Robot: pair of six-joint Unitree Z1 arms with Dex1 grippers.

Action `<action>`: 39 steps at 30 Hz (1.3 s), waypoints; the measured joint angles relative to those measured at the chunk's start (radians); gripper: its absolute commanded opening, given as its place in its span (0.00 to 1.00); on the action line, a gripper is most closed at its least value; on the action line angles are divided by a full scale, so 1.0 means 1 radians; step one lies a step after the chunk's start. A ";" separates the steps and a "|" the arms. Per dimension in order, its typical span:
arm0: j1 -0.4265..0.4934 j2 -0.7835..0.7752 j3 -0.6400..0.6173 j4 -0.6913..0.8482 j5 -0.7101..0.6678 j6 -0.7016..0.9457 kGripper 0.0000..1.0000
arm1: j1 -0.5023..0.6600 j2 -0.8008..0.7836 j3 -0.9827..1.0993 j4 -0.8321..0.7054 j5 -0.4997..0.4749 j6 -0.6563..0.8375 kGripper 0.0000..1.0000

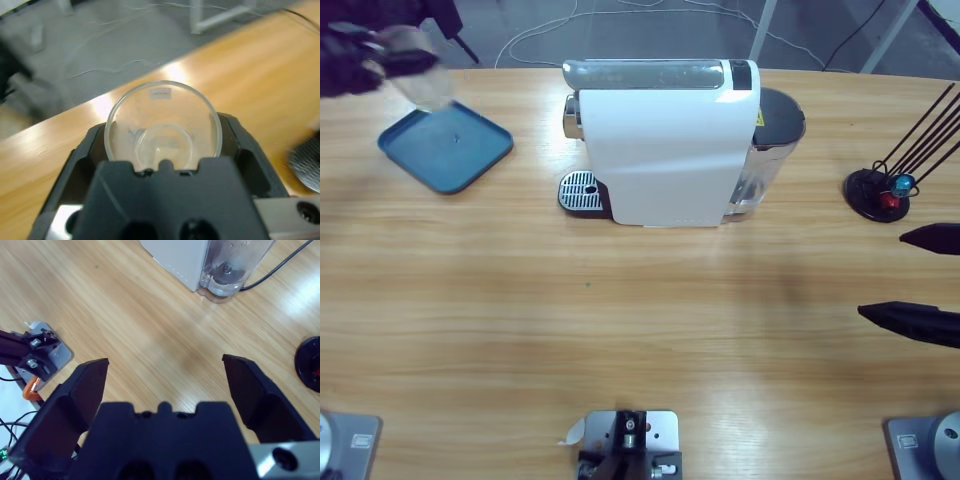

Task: Pour coffee

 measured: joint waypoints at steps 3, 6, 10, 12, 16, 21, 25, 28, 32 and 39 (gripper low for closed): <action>0.067 0.029 -0.020 -0.001 0.049 -0.050 0.00 | 0.000 0.000 0.000 0.000 -0.006 0.000 1.00; 0.086 0.106 -0.021 -0.009 0.102 -0.091 0.00 | -0.002 0.000 0.000 0.000 -0.015 0.000 1.00; 0.091 0.214 -0.016 -0.077 0.123 -0.126 0.00 | -0.004 0.000 0.000 0.000 -0.020 0.000 1.00; 0.091 0.247 -0.015 -0.119 0.124 -0.137 0.00 | -0.004 0.000 0.000 0.000 -0.020 0.000 1.00; 0.088 0.288 -0.015 -0.170 0.124 -0.139 0.00 | -0.004 0.004 0.000 0.000 -0.020 0.000 1.00; 0.064 0.317 0.000 -0.193 0.124 -0.139 0.00 | -0.010 0.004 0.000 0.000 -0.020 0.000 1.00; 0.054 0.323 0.019 -0.212 0.124 -0.139 0.00 | -0.014 0.004 0.000 0.000 -0.021 0.000 1.00; 0.054 0.328 0.019 -0.217 0.124 -0.144 0.00 | -0.014 0.004 0.000 0.000 -0.021 0.000 1.00; 0.054 0.351 0.018 -0.217 0.124 -0.157 0.83 | -0.014 0.004 0.000 0.000 -0.021 0.000 1.00; 0.054 0.354 0.018 -0.222 0.124 -0.181 1.00 | -0.015 0.004 0.000 0.000 -0.021 0.000 1.00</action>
